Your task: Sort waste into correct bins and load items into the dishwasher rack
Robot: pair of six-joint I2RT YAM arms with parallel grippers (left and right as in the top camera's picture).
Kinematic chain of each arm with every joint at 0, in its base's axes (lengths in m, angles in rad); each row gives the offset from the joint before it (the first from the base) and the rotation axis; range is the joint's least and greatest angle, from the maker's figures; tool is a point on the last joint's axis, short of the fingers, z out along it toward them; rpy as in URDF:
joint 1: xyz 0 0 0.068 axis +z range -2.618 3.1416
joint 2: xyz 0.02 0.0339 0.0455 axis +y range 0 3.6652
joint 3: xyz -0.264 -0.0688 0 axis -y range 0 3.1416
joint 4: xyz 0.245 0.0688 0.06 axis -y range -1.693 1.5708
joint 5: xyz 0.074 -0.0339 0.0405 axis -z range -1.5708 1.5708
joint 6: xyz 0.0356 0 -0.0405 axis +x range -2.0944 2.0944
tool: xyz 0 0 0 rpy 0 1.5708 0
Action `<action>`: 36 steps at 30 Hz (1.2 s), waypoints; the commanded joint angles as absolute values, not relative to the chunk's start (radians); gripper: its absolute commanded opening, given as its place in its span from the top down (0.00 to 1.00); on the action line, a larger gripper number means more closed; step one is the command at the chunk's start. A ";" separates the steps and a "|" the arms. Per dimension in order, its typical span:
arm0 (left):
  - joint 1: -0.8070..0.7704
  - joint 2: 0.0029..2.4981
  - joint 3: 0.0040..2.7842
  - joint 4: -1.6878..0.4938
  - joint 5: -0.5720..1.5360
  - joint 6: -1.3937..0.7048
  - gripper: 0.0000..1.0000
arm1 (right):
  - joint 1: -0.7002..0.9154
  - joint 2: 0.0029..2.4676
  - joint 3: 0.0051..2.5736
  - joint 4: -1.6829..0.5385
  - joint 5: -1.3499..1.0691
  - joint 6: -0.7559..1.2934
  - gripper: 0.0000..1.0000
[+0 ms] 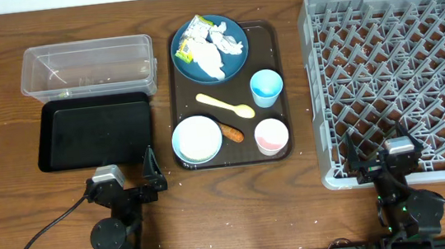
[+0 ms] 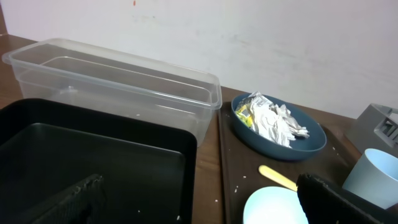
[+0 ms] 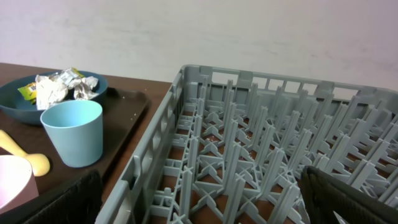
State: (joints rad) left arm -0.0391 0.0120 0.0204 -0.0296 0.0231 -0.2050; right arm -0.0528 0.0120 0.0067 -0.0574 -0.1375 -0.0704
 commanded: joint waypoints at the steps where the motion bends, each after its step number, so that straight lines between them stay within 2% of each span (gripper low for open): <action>1: -0.035 0.006 0.004 -0.070 0.012 -0.191 0.00 | -0.045 0.010 0.006 -0.062 -0.124 -0.084 0.01; 36: -0.035 0.006 0.004 -0.070 0.012 -0.192 0.00 | -0.045 0.010 0.006 -0.038 -0.124 -0.084 0.01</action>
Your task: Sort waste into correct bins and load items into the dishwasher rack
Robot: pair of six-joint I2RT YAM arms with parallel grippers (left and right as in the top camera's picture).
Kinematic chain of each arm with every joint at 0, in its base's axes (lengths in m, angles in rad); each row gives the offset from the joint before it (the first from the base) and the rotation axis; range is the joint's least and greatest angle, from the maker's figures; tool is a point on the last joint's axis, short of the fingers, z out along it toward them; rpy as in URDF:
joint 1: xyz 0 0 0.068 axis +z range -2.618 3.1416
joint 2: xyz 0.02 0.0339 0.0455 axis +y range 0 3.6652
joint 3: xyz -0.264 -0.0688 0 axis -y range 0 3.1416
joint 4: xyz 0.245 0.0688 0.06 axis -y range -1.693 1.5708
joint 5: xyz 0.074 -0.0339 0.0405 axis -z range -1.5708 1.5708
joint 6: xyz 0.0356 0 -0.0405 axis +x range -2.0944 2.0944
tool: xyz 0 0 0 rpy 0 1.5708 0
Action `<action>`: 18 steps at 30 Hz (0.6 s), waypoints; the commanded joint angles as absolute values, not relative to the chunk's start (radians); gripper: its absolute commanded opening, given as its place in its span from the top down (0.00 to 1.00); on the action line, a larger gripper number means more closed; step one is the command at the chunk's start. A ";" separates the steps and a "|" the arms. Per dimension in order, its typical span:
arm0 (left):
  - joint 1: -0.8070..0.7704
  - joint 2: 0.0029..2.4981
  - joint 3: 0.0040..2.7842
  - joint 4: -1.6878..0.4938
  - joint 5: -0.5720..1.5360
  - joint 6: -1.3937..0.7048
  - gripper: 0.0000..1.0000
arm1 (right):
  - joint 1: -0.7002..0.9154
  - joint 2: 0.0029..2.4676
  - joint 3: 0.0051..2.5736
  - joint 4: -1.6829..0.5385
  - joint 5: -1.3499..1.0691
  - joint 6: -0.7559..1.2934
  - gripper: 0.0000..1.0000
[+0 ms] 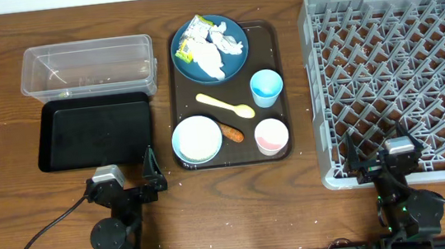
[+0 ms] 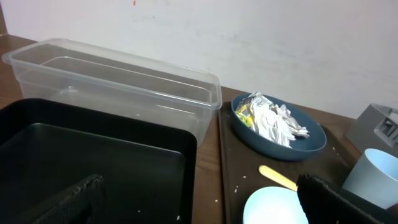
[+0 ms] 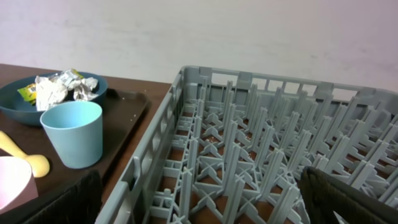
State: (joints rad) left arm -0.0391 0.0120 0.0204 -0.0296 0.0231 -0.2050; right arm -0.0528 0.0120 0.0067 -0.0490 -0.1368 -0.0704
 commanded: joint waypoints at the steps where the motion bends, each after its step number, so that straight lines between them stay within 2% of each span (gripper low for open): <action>1: -0.035 0.006 0.004 -0.070 0.012 -0.192 0.00 | -0.045 0.010 0.006 -0.032 -0.125 -0.084 0.01; 18: -0.035 0.006 0.004 -0.070 0.013 -0.192 0.00 | -0.045 0.010 0.006 0.137 -0.182 -0.083 0.01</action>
